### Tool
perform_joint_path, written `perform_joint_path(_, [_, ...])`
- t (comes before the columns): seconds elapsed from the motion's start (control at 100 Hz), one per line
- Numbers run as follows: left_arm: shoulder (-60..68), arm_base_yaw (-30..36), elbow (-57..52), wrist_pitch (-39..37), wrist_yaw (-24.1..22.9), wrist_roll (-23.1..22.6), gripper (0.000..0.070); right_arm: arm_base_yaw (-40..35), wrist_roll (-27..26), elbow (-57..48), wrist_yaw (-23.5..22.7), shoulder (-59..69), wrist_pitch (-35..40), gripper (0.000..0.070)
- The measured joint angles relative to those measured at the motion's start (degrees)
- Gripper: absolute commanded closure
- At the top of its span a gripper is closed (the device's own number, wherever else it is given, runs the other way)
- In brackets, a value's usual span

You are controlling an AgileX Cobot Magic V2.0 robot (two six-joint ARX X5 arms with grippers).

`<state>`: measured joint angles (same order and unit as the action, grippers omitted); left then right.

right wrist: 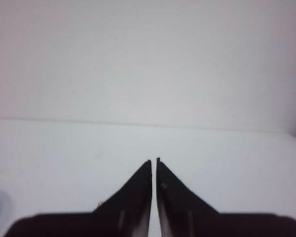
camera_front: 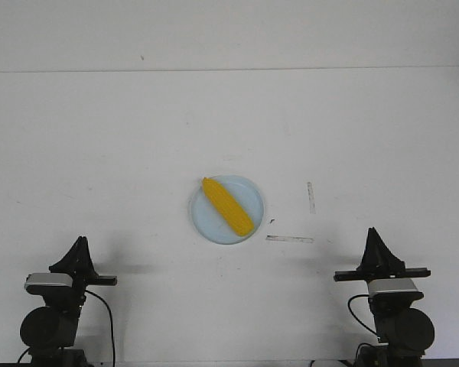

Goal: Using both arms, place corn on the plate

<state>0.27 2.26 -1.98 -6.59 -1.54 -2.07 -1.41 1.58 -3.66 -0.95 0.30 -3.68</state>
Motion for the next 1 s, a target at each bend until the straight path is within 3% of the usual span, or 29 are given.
perform_joint_path(0.19, [0.0,0.0,0.0,-0.02,0.0,0.0,0.0687,0.04,-1.97,2.86,-3.39,-0.02,-0.79,0.0687])
perform_joint_path(1.0, [0.0,0.0,0.0,-0.04,0.0,0.02,0.0687,0.31,-4.46,2.86,-2.21,-0.07,-0.44,0.0686])
